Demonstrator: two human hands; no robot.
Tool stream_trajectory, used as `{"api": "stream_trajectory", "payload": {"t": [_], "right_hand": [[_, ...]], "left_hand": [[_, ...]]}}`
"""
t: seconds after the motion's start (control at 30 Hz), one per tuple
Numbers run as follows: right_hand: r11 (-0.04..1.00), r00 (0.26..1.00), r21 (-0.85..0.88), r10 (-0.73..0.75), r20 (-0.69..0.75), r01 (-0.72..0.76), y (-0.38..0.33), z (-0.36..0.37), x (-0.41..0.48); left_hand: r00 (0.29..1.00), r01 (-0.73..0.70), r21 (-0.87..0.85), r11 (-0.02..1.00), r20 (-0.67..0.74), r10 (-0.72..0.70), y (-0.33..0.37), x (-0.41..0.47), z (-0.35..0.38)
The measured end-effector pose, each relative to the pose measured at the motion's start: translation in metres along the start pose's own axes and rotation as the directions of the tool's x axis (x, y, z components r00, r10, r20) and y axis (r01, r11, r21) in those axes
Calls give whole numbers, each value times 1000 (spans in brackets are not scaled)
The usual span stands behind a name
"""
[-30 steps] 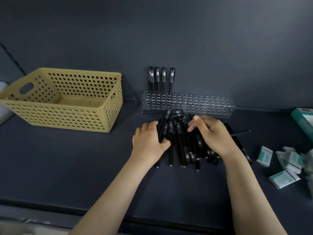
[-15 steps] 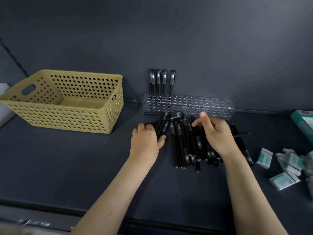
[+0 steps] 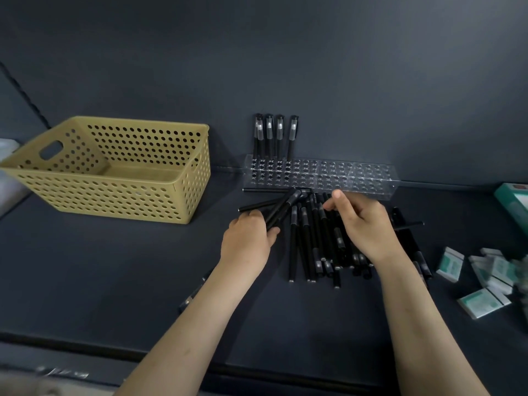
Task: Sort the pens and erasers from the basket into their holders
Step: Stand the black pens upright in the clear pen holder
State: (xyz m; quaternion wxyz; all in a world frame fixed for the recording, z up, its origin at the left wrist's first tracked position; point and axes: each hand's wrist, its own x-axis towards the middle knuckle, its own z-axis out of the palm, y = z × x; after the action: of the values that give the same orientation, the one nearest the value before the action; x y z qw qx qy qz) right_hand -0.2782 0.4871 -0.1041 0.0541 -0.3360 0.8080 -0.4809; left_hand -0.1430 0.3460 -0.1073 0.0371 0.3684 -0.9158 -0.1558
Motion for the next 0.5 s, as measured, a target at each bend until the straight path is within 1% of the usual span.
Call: {"api": "stream_trajectory", "payload": {"t": [0.17,0.3,0.4,0.5], "right_hand": [[999,1000,32,-25,-7,25,0,0,-2],[996,995,1,-89,-43,89,-4,-1,-5],[994,993,22,-105,-48,107,-8,1,-6],[988,996,131,-73,-52,79,-15,5,-4]], "left_hand": [[997,-2,-103,995,72,10,-4,2,-6],[988,43,-298,954,154,4,-14,0,-16],[981,77,-477,875,195,20,-25,0,-24],[978,94,-651,753,201,51,-25,-3,-36]]}}
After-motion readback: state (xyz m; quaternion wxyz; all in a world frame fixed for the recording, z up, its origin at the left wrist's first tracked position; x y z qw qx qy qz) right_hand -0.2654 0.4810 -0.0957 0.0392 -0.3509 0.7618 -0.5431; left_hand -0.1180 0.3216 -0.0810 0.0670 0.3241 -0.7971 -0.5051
